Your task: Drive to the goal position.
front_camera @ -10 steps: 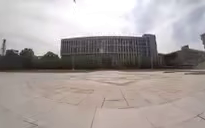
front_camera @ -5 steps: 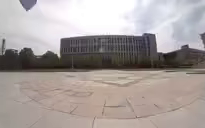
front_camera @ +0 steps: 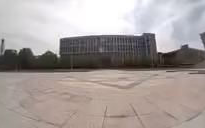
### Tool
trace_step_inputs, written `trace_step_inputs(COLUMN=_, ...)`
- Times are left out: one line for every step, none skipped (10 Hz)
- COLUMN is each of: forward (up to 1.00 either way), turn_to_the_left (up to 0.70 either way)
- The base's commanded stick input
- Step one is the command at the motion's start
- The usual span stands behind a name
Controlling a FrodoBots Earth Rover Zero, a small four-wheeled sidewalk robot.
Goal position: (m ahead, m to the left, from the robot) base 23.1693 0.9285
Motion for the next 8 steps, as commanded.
trace_step_inputs(forward=0.70, turn_to_the_left=-0.14)
trace_step_inputs(forward=0.70, turn_to_the_left=0.00)
trace_step_inputs(forward=0.70, turn_to_the_left=0.00)
trace_step_inputs(forward=0.70, turn_to_the_left=0.00)
trace_step_inputs(forward=0.70, turn_to_the_left=0.00)
trace_step_inputs(forward=0.70, turn_to_the_left=0.00)
trace_step_inputs(forward=0.70, turn_to_the_left=0.00)
trace_step_inputs(forward=0.70, turn_to_the_left=0.00)
